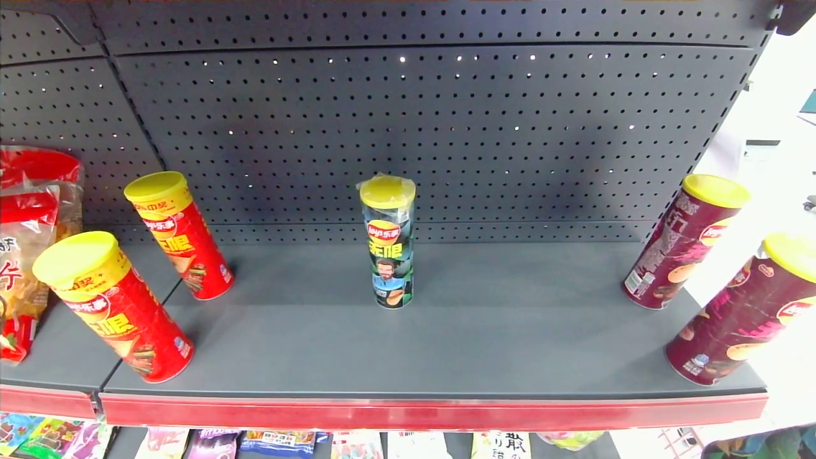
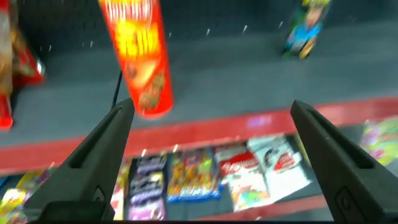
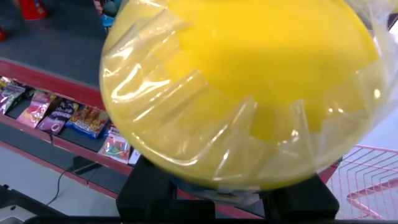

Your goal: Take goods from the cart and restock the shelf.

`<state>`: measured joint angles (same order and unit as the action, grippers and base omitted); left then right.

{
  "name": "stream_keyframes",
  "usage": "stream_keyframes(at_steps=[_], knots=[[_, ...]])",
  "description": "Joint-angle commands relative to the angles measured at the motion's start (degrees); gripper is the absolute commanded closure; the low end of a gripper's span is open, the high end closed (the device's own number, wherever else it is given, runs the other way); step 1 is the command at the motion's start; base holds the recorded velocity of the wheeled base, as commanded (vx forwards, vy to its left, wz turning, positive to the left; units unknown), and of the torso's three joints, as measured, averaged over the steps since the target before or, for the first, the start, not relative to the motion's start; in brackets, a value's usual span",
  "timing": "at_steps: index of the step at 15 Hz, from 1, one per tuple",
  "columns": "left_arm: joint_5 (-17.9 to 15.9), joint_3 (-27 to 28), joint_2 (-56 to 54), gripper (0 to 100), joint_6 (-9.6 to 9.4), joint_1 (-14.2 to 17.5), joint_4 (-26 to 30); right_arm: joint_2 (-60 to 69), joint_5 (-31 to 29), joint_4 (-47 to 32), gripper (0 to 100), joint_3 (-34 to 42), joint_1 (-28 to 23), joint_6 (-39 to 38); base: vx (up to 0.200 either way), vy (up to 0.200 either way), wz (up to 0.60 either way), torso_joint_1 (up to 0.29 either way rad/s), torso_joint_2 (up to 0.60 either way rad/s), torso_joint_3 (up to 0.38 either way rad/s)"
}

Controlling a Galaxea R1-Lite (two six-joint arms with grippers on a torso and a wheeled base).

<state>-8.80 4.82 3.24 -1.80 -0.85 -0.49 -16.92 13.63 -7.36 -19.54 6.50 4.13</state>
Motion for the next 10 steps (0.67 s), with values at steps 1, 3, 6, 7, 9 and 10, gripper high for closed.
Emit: stream_keyframes(at_steps=[1,3,6,7,9,10], knots=[[-5.7,17.86,23.3,0,5.76,-4.16,-1.97,-0.48,0.08,-0.11,100,0.56,0.89,0.09,0.0,0.0,0.0,0.0,0.0,0.0],[-15.37,19.0,33.76,0,0.49,-9.52,-4.87,-1.01,0.08,-0.02,100,0.65,0.89,0.09,0.0,0.0,0.0,0.0,0.0,0.0],[-24.33,22.26,51.86,0,-0.39,-10.13,-15.51,-1.8,0.08,0.07,100,0.03,0.89,0.09,0.0,0.0,0.0,0.0,0.0,0.0],[-26.71,24.1,58.72,0,-1.54,-10.22,-20.17,-2.15,-0.01,0.16,100,0.03,0.89,0.09,0.0,0.0,0.0,0.0,0.0,0.0],[-32.33,28.41,70.5,0,-6.11,-10.13,-26.32,-2.59,0.08,0.24,100,-0.06,0.89,0.09,0.0,0.0,0.0,0.0,0.0,0.0],[-34.44,30.34,75.07,0,-9.09,-10.22,-27.55,-2.77,0.08,0.24,100,-0.15,0.97,0.09,0.0,0.0,0.0,0.0,0.0,0.0]])
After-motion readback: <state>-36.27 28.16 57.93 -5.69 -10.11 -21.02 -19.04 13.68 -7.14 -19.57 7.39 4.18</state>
